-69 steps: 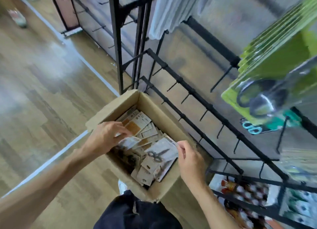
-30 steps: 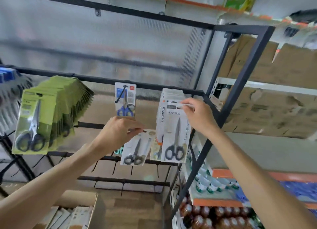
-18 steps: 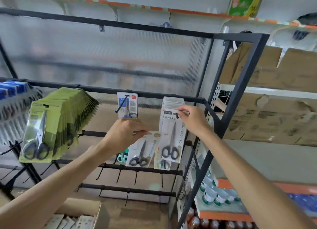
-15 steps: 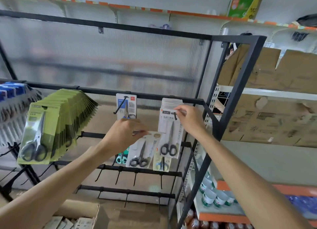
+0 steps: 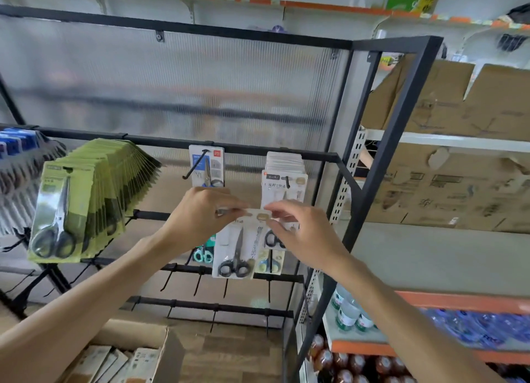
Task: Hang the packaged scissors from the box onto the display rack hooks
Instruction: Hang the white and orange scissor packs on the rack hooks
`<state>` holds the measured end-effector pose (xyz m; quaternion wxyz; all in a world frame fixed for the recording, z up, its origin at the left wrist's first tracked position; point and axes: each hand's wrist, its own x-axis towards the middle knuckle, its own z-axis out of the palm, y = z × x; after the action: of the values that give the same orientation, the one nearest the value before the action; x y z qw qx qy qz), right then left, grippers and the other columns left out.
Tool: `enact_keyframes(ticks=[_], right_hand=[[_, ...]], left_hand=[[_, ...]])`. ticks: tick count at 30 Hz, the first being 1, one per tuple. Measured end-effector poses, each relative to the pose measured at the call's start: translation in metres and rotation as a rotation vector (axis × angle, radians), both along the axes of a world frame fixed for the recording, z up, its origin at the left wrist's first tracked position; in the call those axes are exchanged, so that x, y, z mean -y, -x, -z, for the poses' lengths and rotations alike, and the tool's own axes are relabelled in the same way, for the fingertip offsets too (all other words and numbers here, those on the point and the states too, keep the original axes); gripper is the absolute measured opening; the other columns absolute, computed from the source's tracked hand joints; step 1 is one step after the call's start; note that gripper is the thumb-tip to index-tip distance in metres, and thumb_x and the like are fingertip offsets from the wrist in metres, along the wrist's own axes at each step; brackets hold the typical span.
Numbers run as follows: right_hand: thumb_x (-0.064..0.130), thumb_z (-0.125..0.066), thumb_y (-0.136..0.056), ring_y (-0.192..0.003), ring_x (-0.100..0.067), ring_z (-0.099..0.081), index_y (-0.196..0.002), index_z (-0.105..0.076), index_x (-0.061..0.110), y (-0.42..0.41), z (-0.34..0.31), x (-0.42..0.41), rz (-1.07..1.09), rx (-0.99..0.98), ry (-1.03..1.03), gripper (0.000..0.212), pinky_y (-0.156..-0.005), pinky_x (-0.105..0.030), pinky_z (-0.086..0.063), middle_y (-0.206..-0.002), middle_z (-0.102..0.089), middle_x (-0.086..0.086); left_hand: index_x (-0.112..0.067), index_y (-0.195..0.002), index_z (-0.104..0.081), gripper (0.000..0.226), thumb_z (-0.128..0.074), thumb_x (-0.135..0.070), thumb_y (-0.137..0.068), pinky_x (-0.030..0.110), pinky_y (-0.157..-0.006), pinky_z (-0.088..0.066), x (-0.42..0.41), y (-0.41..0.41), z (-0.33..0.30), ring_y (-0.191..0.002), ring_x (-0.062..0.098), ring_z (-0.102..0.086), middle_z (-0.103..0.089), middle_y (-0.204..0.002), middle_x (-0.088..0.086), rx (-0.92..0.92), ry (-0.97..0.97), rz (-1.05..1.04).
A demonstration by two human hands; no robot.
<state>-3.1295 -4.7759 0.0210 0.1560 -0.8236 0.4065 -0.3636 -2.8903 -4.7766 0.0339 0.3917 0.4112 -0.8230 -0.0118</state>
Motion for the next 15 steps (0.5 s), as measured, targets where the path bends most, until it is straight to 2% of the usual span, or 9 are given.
enact_keyframes(ticks=[3, 6, 8, 10, 12, 15], right_hand=[[0.023, -0.066, -0.096, -0.088, 0.001, -0.069, -0.111, -0.074, 0.015, -0.004, 0.001, -0.006, 0.005, 0.177, -0.104, 0.018, -0.081, -0.013, -0.053, -0.096, -0.074, 0.011], [0.022, -0.066, -0.096, -0.083, 0.000, -0.068, -0.104, -0.075, 0.015, 0.002, -0.002, -0.008, 0.043, 0.238, -0.096, 0.014, -0.075, -0.009, -0.049, -0.090, -0.073, 0.013], [0.021, -0.065, -0.097, -0.080, 0.000, -0.067, -0.103, -0.075, 0.014, 0.009, -0.009, -0.006, 0.039, 0.204, -0.052, 0.013, -0.071, -0.009, -0.047, -0.087, -0.072, 0.015], [0.021, -0.064, -0.098, -0.079, 0.000, -0.066, -0.104, -0.075, 0.014, 0.019, -0.015, -0.003, 0.047, 0.154, -0.013, 0.014, -0.069, -0.010, -0.047, -0.087, -0.072, 0.015], [0.023, -0.063, -0.098, -0.078, -0.001, -0.066, -0.105, -0.075, 0.015, 0.027, -0.019, 0.001, 0.069, 0.089, -0.003, 0.016, -0.068, -0.012, -0.049, -0.088, -0.072, 0.013], [0.025, -0.063, -0.098, -0.074, 0.000, -0.064, -0.102, -0.075, 0.015, 0.036, -0.022, 0.007, 0.111, 0.061, 0.028, 0.016, -0.064, -0.012, -0.048, -0.084, -0.072, 0.011]], left_hand=[[-0.019, -0.096, -0.080, 0.014, -0.076, -0.024, -0.084, 0.030, -0.061, -0.056, 0.000, 0.015, -0.004, -0.067, 0.004, -0.064, -0.070, -0.081, -0.013, 0.007, 0.002, 0.030], [-0.021, -0.100, -0.078, 0.017, -0.079, -0.017, -0.083, 0.022, -0.067, -0.056, 0.001, 0.026, -0.004, -0.073, -0.006, -0.063, -0.068, -0.084, -0.018, -0.027, 0.001, 0.020], [-0.023, -0.112, -0.073, 0.028, -0.077, -0.025, -0.085, 0.015, -0.079, -0.055, 0.001, 0.031, -0.007, -0.087, -0.010, -0.063, -0.070, -0.101, -0.017, -0.057, -0.030, -0.001], [-0.028, -0.128, -0.064, 0.047, -0.074, -0.038, -0.084, 0.005, -0.088, -0.044, 0.002, 0.033, -0.011, -0.101, -0.011, -0.056, -0.064, -0.120, -0.019, -0.023, -0.046, -0.051], [-0.032, -0.135, -0.058, 0.055, -0.072, -0.047, -0.084, 0.010, -0.092, -0.041, 0.003, 0.034, -0.013, -0.109, -0.006, -0.054, -0.059, -0.131, -0.018, 0.035, -0.051, -0.103], [-0.034, -0.137, -0.056, 0.055, -0.074, -0.043, -0.085, 0.031, -0.095, -0.051, 0.004, 0.038, -0.012, -0.115, 0.011, -0.061, -0.059, -0.135, -0.015, 0.087, -0.075, -0.143]])
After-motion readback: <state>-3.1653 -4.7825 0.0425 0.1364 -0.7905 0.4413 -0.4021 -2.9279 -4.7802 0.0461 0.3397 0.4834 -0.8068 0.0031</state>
